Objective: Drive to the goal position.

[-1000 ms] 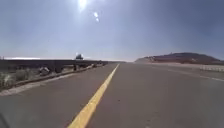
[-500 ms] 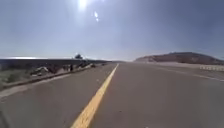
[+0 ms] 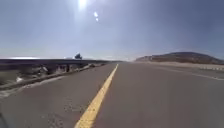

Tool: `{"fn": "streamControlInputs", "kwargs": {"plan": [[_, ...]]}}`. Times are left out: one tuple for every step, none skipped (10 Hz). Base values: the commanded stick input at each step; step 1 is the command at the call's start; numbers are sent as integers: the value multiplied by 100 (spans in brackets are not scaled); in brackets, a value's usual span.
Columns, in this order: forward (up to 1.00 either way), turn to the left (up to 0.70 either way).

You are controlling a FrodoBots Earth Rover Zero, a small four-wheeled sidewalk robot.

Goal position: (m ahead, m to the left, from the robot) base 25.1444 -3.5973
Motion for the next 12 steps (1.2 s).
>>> {"fn": "streamControlInputs", "kwargs": {"plan": [[85,0],[85,0],[85,0],[85,0],[85,0],[85,0],[85,0],[85,0],[85,0],[85,0],[85,0],[85,0]]}}
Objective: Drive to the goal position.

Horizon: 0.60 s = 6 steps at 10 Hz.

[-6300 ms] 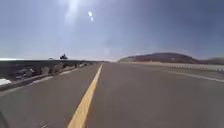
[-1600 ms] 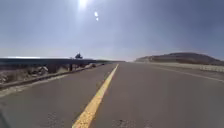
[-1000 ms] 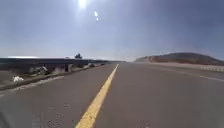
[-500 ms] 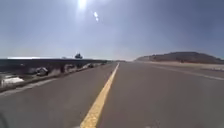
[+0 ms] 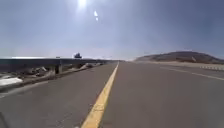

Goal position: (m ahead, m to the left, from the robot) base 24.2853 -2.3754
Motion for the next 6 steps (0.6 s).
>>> {"fn": "streamControlInputs", "kwargs": {"plan": [[85,0],[85,0],[85,0],[85,0],[85,0],[85,0]]}}
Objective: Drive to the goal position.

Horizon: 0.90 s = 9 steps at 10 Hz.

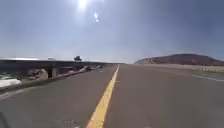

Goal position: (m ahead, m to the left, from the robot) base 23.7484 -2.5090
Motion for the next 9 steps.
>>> {"fn": "streamControlInputs", "kwargs": {"plan": [[85,0],[85,0],[85,0],[85,0],[85,0],[85,0],[85,0],[85,0],[85,0]]}}
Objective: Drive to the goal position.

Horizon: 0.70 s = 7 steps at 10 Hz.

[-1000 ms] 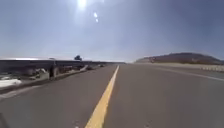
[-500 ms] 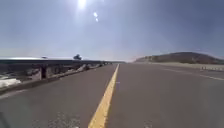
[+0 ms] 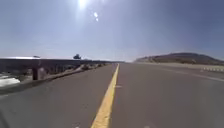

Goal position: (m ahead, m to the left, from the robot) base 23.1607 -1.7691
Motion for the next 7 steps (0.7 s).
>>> {"fn": "streamControlInputs", "kwargs": {"plan": [[85,0],[85,0],[85,0],[85,0],[85,0],[85,0],[85,0]]}}
